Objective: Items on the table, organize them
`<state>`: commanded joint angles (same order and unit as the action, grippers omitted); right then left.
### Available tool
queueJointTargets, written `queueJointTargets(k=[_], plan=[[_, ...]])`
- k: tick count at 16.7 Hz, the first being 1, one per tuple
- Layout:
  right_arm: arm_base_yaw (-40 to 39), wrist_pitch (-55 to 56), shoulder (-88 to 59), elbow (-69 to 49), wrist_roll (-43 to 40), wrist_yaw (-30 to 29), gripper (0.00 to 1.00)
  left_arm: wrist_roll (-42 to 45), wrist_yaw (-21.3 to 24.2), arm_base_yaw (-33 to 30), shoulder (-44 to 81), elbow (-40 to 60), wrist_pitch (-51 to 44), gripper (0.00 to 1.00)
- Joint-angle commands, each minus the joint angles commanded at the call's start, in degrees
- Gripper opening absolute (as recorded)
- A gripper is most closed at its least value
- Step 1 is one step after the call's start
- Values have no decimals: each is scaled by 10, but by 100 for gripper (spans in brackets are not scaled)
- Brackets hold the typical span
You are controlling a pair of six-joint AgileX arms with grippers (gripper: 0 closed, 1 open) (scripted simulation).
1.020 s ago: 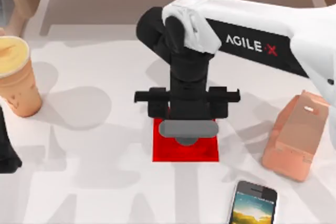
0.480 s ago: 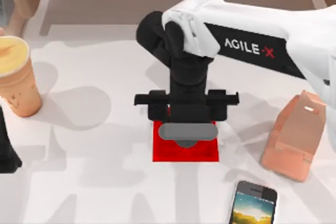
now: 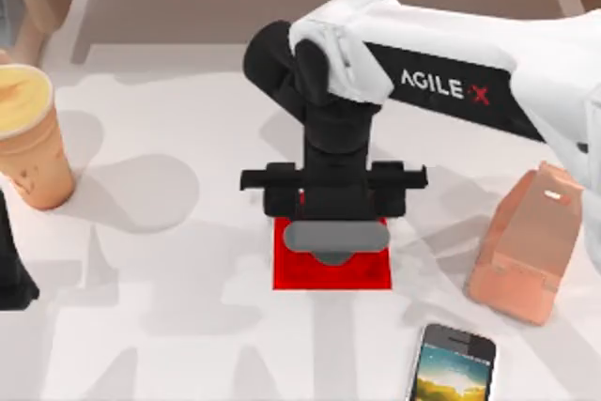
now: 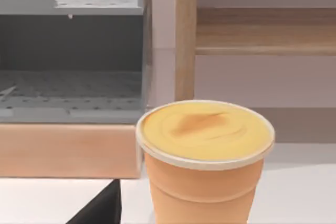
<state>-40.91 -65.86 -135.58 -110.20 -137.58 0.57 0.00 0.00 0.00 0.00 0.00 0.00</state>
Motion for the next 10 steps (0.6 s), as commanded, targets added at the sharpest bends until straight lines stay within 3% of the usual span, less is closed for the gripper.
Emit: queueJointTargets(k=[6, 10], plan=[[0, 0, 0, 0, 0, 0, 98, 0, 0, 0, 0, 0, 0, 100], [0, 0, 0, 0, 0, 0, 100, 0, 0, 0, 0, 0, 0, 100]])
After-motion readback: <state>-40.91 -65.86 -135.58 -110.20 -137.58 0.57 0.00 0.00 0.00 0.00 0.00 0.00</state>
